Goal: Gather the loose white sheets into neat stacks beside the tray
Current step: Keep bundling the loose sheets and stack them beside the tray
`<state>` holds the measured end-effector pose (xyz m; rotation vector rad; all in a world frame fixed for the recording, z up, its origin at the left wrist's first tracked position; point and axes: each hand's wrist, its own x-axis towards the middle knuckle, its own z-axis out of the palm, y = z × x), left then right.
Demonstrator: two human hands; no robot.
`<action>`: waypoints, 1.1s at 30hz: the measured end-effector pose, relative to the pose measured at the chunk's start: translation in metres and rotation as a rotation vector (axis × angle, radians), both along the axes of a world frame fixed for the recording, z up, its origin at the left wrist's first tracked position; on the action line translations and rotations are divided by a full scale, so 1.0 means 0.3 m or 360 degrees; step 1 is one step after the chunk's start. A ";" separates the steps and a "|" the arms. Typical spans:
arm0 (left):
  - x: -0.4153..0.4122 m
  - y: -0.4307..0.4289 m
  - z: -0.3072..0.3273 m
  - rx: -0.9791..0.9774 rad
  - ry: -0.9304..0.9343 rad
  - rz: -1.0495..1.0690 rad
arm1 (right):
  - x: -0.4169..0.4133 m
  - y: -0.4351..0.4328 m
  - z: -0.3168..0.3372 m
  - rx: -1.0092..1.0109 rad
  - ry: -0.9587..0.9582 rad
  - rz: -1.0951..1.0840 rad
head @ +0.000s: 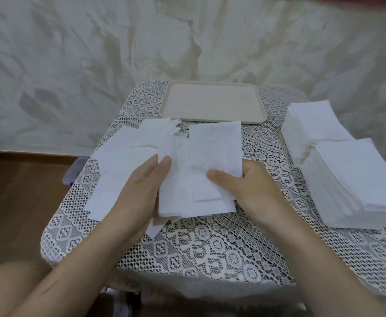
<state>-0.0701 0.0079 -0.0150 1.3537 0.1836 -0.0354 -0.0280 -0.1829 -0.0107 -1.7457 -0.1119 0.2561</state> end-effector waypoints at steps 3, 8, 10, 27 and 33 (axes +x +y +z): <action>0.002 0.002 -0.005 0.0047 -0.0032 -0.0011 | 0.006 0.001 -0.001 -0.0019 -0.0023 -0.0029; 0.008 0.010 -0.020 0.0144 -0.0005 -0.0004 | 0.010 -0.010 -0.003 -0.0024 -0.0038 0.0010; 0.008 0.009 -0.018 0.0153 0.0022 0.0014 | 0.010 -0.014 -0.004 -0.0070 -0.0064 -0.0012; 0.001 0.001 -0.021 0.0205 -0.0013 0.0029 | -0.012 0.024 0.012 0.0242 -0.0081 -0.0002; 0.008 0.004 -0.026 0.0217 -0.0026 -0.0003 | -0.004 0.022 0.005 0.0093 -0.0186 -0.0047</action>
